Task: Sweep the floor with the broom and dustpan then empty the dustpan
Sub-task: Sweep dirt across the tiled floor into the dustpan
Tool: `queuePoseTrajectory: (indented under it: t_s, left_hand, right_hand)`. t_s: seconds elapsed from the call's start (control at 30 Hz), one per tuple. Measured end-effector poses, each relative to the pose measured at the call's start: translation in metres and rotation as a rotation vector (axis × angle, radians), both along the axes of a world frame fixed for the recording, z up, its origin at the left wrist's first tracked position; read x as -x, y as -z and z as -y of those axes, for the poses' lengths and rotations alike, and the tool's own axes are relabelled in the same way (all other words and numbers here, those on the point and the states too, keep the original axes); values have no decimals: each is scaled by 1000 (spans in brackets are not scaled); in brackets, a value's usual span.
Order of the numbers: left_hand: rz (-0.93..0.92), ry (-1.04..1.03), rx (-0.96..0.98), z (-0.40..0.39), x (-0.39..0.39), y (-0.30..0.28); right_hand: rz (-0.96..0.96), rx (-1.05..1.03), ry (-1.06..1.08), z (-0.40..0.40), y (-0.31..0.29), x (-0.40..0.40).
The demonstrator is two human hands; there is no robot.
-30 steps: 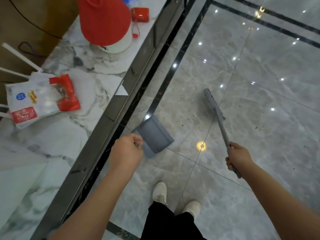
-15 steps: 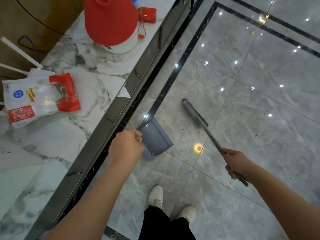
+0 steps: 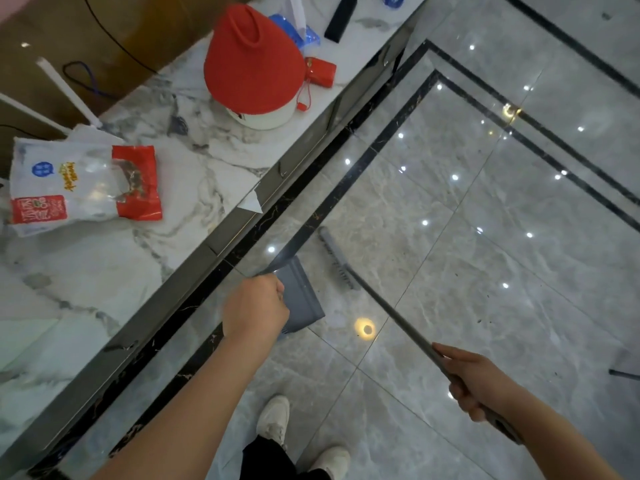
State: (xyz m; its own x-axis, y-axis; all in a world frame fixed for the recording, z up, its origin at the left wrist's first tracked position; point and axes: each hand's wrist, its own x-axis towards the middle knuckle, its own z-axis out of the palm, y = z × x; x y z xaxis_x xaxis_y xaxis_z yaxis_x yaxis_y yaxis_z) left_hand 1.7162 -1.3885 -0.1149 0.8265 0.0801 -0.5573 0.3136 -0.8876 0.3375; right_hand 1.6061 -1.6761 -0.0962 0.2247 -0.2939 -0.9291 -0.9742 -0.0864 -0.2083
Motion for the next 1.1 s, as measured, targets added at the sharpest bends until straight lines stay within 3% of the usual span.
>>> queuePoseTrajectory:
  t_s: [0.13, 0.27, 0.43, 0.73, 0.93, 1.1]
  left_hand:
    - [-7, 0, -5, 2, 0, 2]
    - [-14, 4, 14, 0, -1, 3]
    - [-11, 15, -19, 1, -2, -4]
    - [-15, 35, -9, -1, -1, -2]
    - [-4, 28, -4, -1, -2, 0]
    - [-10, 41, 2, -3, -2, 1]
  right_hand:
    - [6, 43, 13, -18, 22, -13]
    - [-115, -81, 41, -43, 35, -12]
    - [-152, -217, 91, -43, 9, -1]
    - [-2, 5, -60, -55, 12, -9]
    - [-136, -180, 62, -62, 21, -2]
    - [-91, -138, 78, -41, 4, 3]
